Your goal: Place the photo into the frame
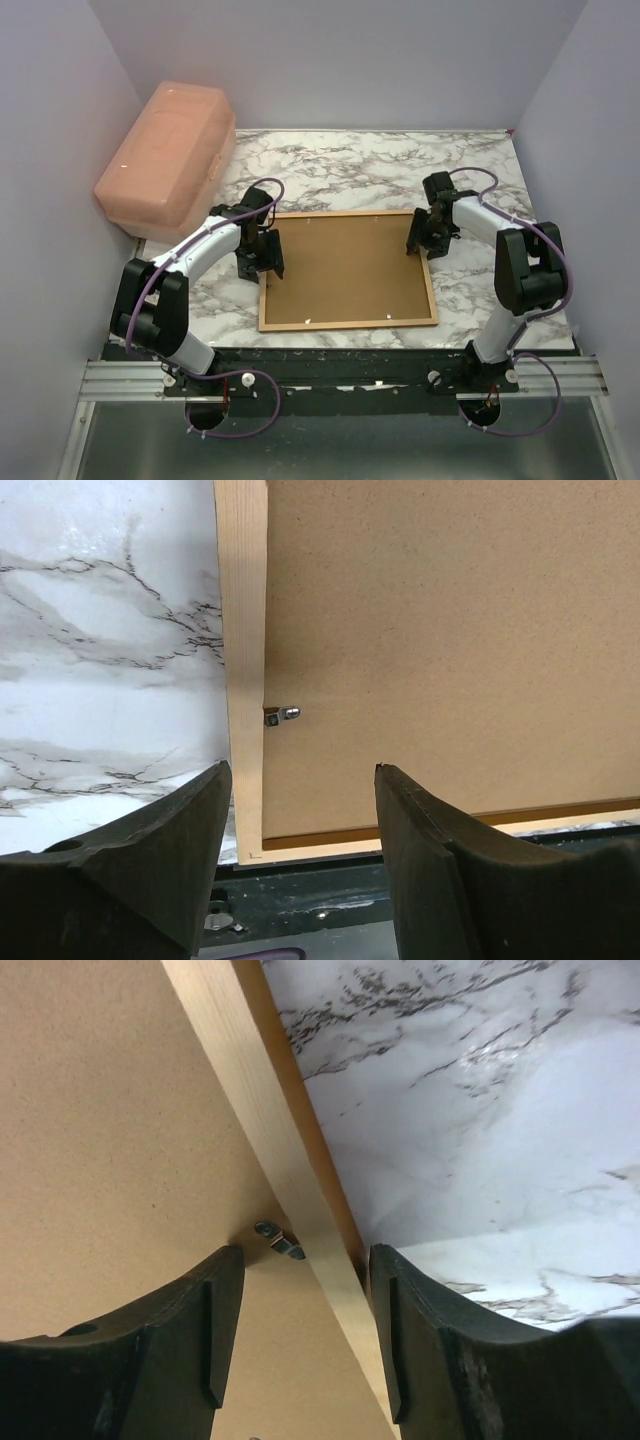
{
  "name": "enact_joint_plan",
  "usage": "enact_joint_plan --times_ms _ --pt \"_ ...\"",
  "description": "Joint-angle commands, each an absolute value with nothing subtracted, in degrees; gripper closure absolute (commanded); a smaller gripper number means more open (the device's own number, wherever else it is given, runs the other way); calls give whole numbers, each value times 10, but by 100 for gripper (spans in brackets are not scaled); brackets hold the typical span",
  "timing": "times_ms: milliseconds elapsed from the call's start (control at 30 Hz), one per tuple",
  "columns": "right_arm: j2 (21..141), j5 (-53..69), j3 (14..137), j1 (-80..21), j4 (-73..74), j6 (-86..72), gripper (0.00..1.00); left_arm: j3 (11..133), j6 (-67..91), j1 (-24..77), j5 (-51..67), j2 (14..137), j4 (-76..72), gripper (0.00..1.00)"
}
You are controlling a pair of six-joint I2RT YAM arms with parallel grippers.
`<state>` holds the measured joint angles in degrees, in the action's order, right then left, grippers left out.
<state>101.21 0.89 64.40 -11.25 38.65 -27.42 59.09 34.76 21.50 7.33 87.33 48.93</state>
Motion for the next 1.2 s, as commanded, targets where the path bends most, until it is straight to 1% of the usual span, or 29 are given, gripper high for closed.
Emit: enact_joint_plan --times_ms 0,67,100,167,333,433,500,567,633,700,800,933,1167 --pt "1030 -45 666 -103 379 -262 42 580 342 213 86 873 480 39" --pt "1033 -52 670 -101 380 -258 48 580 341 212 88 876 479 39" --pt "1034 -51 672 -100 378 -256 57 579 341 213 89 877 478 39" --pt "1039 -52 679 -99 380 -256 80 579 341 213 92 881 476 39" --pt "1048 -47 688 -98 382 -257 99 578 341 213 94 885 476 39" --pt "1046 -37 691 -98 384 -257 99 578 342 213 92 879 478 39" --pt "1038 -22 696 -98 388 -254 97 580 342 213 87 874 483 39" --pt "1024 -8 701 -96 395 -256 69 582 341 213 81 867 486 39" --pt "1008 8 702 -93 402 -257 49 584 339 213 77 858 487 39" --pt "991 24 701 -87 413 -260 38 584 334 213 74 847 487 39" --pt "967 43 689 -85 430 -262 31 584 326 213 75 821 480 38" --pt "930 85 642 -85 442 -276 28 580 312 214 86 775 460 37" --pt "863 153 539 -90 445 -296 30 552 298 228 116 668 391 18"
